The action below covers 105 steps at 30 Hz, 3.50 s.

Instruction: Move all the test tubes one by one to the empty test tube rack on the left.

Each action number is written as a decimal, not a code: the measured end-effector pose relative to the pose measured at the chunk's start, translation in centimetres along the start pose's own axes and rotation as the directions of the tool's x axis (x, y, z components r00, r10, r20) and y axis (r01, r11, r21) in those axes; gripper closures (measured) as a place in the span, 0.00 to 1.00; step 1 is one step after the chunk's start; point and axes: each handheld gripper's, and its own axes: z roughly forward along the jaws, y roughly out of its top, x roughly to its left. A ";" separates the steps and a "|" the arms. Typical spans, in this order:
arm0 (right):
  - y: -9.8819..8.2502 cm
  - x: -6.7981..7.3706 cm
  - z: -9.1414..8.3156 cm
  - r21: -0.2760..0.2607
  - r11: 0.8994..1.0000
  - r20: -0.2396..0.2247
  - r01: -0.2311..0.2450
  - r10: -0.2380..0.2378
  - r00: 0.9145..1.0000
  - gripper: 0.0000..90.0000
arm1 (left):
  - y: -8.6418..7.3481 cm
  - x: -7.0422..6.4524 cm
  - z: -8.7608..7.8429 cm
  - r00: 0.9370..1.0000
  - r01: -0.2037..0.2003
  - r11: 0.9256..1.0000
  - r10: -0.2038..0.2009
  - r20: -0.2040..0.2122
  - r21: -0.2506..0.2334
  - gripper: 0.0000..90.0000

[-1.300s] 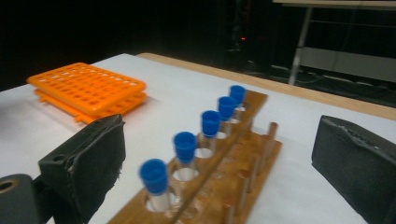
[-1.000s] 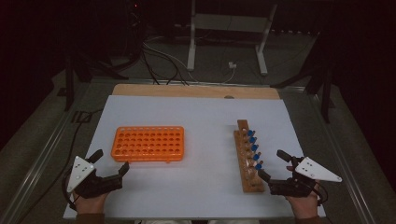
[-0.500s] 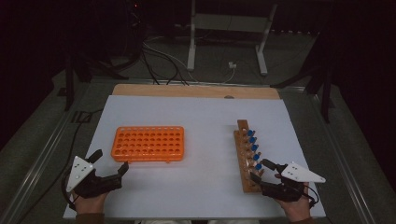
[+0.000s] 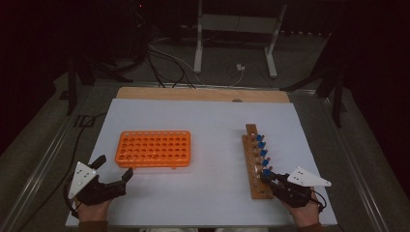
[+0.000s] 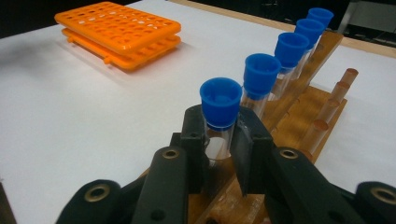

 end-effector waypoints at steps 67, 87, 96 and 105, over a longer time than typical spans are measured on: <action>8.2 1.0 0.6 -0.108 0.993 -0.070 0.045 -0.053 0.996 0.85 | 3.4 -4.7 3.7 0.962 -0.134 0.991 0.129 0.241 0.005 0.01; 9.9 2.4 3.8 -0.082 0.995 -0.119 0.060 -0.069 0.991 0.85 | 5.4 -8.2 7.4 0.920 -0.157 0.987 0.138 0.368 0.020 0.01; 10.6 3.4 5.4 -0.073 0.995 -0.142 0.065 -0.075 0.987 0.85 | 5.7 -9.9 9.6 0.906 -0.175 0.984 0.147 0.397 0.036 0.01; 11.1 4.1 6.8 -0.060 0.996 -0.159 0.062 -0.071 0.985 0.85 | 6.0 -12.1 11.1 0.892 -0.189 0.981 0.151 0.427 0.049 0.07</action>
